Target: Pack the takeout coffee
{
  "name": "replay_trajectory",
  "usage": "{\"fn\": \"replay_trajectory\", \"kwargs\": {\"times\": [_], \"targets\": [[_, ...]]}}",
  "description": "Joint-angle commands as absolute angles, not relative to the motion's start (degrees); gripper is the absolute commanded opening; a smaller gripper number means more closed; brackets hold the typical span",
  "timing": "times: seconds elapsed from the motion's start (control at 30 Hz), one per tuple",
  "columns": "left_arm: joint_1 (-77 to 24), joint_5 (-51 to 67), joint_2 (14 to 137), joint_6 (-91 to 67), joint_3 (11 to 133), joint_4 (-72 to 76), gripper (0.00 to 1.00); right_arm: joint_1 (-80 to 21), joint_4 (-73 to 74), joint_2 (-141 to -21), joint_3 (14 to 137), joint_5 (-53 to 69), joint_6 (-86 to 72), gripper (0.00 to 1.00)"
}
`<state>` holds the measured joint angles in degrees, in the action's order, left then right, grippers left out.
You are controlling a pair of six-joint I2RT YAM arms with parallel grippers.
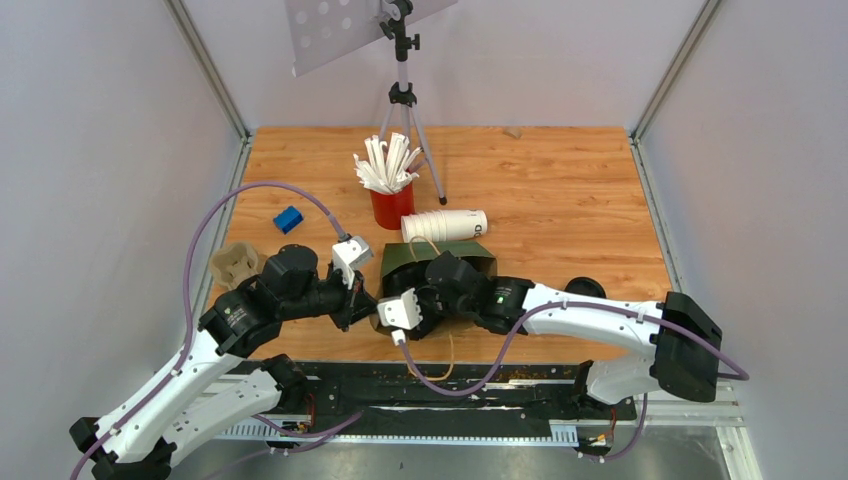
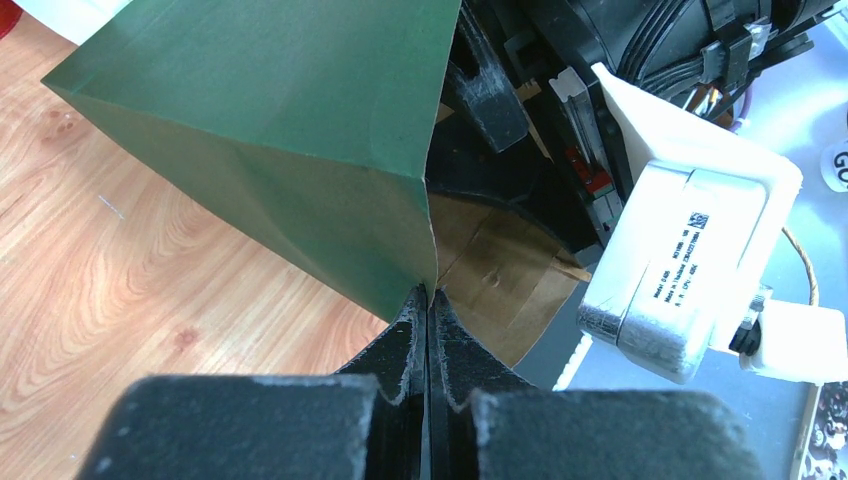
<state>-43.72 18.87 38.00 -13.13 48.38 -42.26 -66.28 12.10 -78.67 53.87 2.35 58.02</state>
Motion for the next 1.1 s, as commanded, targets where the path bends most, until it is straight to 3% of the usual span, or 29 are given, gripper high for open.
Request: {"fn": "replay_trajectory", "kwargs": {"times": [0.0,1.07], "targets": [[-43.68,19.58,37.82,-13.10,48.82,-42.21,0.01,-65.88,8.02,-79.36,54.49,3.61,58.35,0.68],[-43.69,20.05,38.11,-13.69,48.52,-41.85,0.02,-64.08,7.72,-83.88,53.23,0.67,55.35,0.69]]}}
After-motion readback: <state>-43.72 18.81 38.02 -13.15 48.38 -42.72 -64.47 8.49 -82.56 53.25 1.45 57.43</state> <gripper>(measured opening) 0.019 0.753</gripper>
